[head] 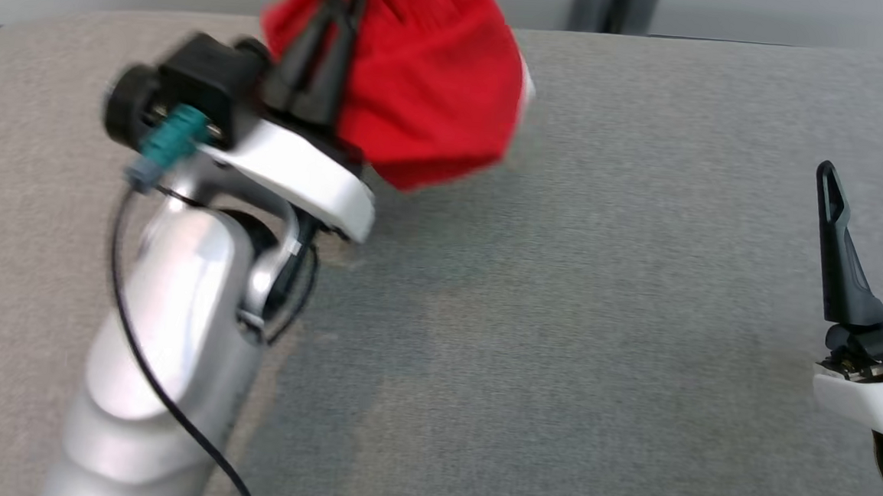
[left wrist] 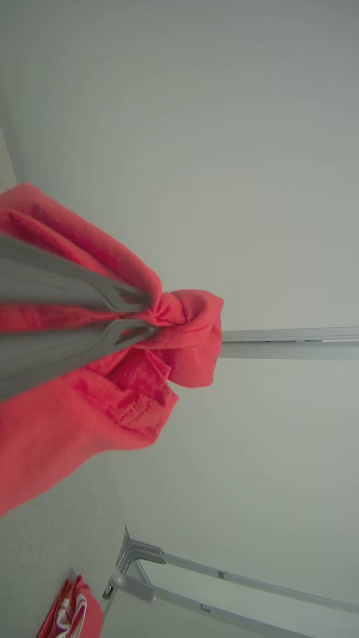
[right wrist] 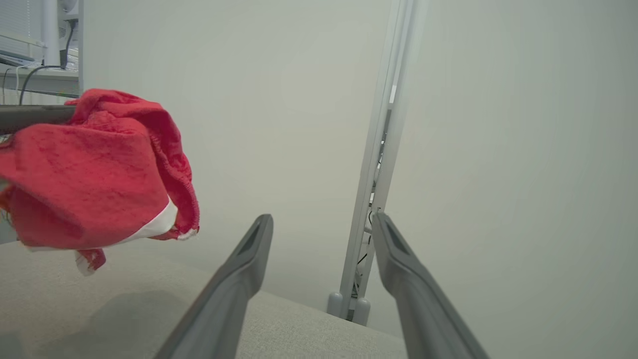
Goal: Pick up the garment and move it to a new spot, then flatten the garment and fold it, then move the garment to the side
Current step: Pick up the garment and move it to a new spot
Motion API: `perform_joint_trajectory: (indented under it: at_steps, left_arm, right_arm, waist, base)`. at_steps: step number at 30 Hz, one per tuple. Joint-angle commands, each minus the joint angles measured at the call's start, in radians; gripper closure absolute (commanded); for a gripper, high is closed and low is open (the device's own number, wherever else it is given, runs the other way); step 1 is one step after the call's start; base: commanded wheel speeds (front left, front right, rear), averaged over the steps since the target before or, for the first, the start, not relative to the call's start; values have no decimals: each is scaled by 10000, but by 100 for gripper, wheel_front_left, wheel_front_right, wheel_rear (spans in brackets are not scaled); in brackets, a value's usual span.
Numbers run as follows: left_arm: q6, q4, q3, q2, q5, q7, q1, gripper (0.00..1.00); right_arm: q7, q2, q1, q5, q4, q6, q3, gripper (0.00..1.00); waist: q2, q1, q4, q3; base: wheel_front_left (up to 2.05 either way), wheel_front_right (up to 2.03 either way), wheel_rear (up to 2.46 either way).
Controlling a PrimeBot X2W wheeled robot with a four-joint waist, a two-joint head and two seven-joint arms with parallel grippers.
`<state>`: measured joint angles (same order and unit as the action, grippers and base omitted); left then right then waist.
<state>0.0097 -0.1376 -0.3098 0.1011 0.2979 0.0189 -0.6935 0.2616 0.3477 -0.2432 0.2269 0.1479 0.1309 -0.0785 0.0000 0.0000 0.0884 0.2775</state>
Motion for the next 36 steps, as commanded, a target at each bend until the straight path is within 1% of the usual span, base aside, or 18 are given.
perform_joint_trajectory:
  at_steps: [1, 7, 11, 14, 18, 19, 20, 21, 23, 28, 33, 34, 36]
  left_arm:
    - [69, 50, -163, -70, -72, 23, 176, 100]
    - [289, -515, -1172, -370, -93, -264, 627, 100]
    - [517, -1532, -1875, -435, -153, -510, 540, 100]
    - [784, -2491, -2382, -465, -271, -633, 344, 100]
    - [961, -3435, -3046, -470, 411, -957, 158, 100]
    - [976, -3587, -3223, -477, 593, -1081, 151, 76]
    - [970, -3704, -3416, -478, 757, -1237, 121, 24]
    - [943, -3796, -3590, -477, 978, -1332, 98, 0]
    - [1142, -4020, -3792, -465, 1395, -1745, -76, 0]
    - [1518, -4101, -3535, -469, 1744, -2473, -23, 0]
    - [1841, -3481, -2864, 23, 1736, -2780, 547, 0]
    - [1841, -3481, -2864, 23, 1736, -2780, 547, 0]
    - [2043, -3064, -2512, 280, 1712, -2827, 1037, 0]
  right_arm:
    - [47, -41, -104, -24, -41, -3, 21, 0]
    - [48, -191, -104, 66, -119, -3, 231, 0]
    - [48, -301, -176, 111, -158, -1, 301, 0]
    - [48, -419, -219, 183, -208, -3, 324, 0]
    - [48, -467, -237, 227, -339, -3, 428, 0]
    - [48, -477, -230, 220, -371, -3, 456, 0]
    - [48, -477, -215, 214, -397, -3, 500, 0]
    - [48, -474, -188, 206, -417, -3, 547, 0]
    - [48, -483, -74, 148, -473, -3, 675, 0]
    - [48, -380, 129, 41, -455, -3, 826, 0]
    - [48, -267, 535, -97, -536, -3, 910, 0]
    - [48, -267, 535, -97, -536, -3, 910, 0]
    - [48, -268, 790, -114, -600, -3, 972, 0]
  waist:
    - [0, 0, -391, -40]
    - [0, 0, -1229, 111]
    - [0, 0, -1714, 306]
    - [0, 0, -2022, 486]
    - [0, 0, -2183, 642]
    - [0, 0, -2187, 654]
    - [0, 0, -2171, 658]
    - [0, 0, -2131, 653]
    - [0, 0, -1928, 546]
    - [0, 0, -1351, 127]
    - [0, 0, -652, -500]
    - [0, 0, -652, -500]
    - [0, 0, -396, -837]
  base:
    - [0, 0, 0]
    - [0, 0, 0]
    - [0, 0, 0]
    - [0, 0, 0]
    - [0, 0, 0]
    - [0, 0, 0]
    - [0, 0, 0]
    - [0, 0, 0]
    - [0, 0, 0]
    - [0, 0, 0]
    - [0, 0, 0]
    - [0, 0, 0]
    - [0, 0, 0]
